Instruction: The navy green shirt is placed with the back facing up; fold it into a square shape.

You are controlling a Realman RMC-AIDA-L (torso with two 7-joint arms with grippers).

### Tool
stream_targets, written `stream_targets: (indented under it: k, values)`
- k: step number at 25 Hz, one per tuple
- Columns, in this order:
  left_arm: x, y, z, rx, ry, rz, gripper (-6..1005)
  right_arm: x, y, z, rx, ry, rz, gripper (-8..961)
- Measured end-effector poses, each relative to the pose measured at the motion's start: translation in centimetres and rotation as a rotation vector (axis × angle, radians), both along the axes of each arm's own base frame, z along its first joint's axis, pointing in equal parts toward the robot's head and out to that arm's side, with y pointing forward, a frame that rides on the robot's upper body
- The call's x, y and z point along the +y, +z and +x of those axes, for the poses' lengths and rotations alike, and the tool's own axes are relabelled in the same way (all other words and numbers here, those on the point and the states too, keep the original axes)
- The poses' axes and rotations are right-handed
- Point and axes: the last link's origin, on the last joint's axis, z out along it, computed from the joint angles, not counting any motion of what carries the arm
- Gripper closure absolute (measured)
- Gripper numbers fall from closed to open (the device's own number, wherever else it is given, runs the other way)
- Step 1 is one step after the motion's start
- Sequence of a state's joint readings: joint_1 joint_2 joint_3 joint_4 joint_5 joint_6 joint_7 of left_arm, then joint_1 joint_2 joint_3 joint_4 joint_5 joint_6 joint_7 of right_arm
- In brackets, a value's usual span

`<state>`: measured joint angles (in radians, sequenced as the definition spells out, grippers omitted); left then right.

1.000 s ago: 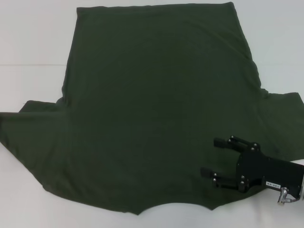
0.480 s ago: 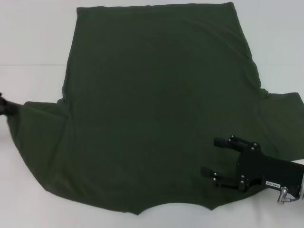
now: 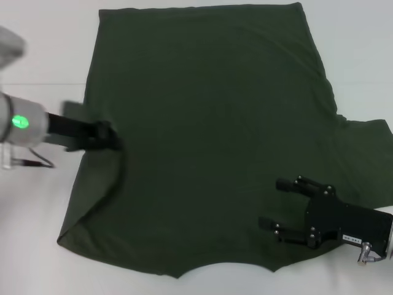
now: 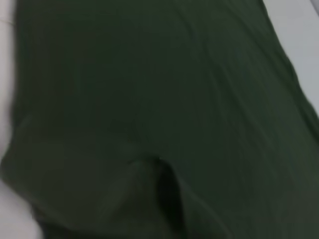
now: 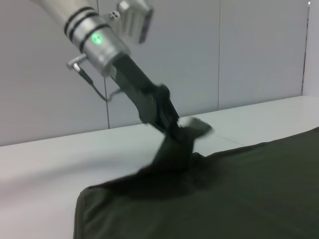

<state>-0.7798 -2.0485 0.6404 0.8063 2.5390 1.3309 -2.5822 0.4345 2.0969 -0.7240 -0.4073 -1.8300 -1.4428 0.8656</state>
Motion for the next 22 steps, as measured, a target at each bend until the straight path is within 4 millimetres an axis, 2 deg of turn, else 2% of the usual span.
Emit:
stream_targets:
  k: [3,6,14,19,22]
  values:
    - [-0.2,-3.1,0.6,0.031,-0.017,-0.036,993,-0.1,-0.1,0.0,0.006,-0.003,-0.003,52]
    - [-0.5,-4.5,0.5,0.032,-0.013,-0.044,993,-0.2,-0.1,0.0,0.011,-0.006,-0.002,52]
    - [-1.5,-5.9,-0.4,-0.005,0.028,-0.032,992,-0.2,0.0,0.0,0.014,-0.003,-0.002,54]
    - [-1.8,-5.7,-0.7,-0.068,0.031,0.005,993,-0.1,0.0,-0.2,0.016,0.001,-0.004,53]
    - [-2.1,-5.5,-0.7,-0.135,0.006,0.03,956,-0.2,0.0,-0.1,0.016,-0.001,-0.005,53]
